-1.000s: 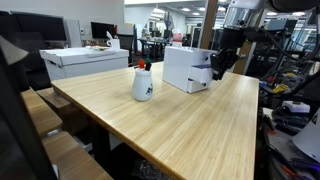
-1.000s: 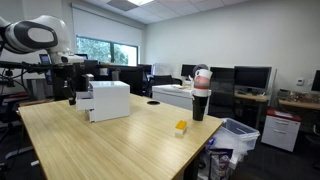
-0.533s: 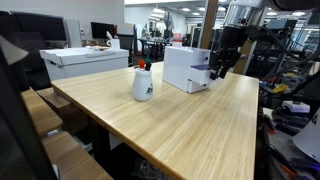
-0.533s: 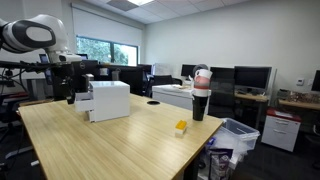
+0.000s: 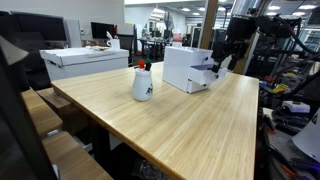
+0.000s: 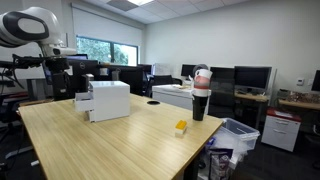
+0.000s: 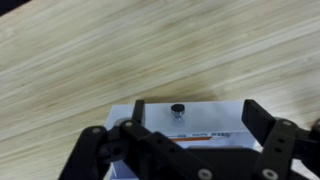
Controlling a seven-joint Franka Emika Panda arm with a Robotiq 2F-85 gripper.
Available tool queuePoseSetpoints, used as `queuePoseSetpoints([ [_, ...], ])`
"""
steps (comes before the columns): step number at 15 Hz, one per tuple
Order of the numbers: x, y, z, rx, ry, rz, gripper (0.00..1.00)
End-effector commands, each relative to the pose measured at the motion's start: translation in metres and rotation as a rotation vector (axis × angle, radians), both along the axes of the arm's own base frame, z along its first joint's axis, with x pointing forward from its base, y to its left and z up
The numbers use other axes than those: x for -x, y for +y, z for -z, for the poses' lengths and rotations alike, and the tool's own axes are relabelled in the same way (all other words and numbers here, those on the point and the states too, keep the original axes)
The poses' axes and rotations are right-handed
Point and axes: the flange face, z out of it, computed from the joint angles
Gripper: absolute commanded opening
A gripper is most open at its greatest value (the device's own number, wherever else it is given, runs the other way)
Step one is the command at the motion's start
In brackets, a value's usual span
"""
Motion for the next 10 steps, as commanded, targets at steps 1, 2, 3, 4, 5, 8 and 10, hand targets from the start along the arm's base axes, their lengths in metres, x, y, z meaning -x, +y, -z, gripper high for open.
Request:
queuePoseSetpoints([
  [1, 0.014, -0.004, -0.019, 0.030, -0.023, 0.009, 1.00],
  [2, 0.015, -0.008, -0.023, 0.033, -0.026, 0.005, 1.00],
  [3, 0.015, -0.014, -0.028, 0.039, -0.034, 0.006, 1.00],
  [4, 0.013, -0.022, -0.032, 0.047, -0.041, 0.002, 1.00],
  [5, 0.012, -0.028, -0.033, 0.051, -0.044, -0.001, 0.99],
  [8, 0.008, -0.046, -0.037, 0.057, -0.054, -0.008, 0.73],
  [10, 0.001, -0.063, -0.034, 0.051, -0.053, -0.022, 0.58],
])
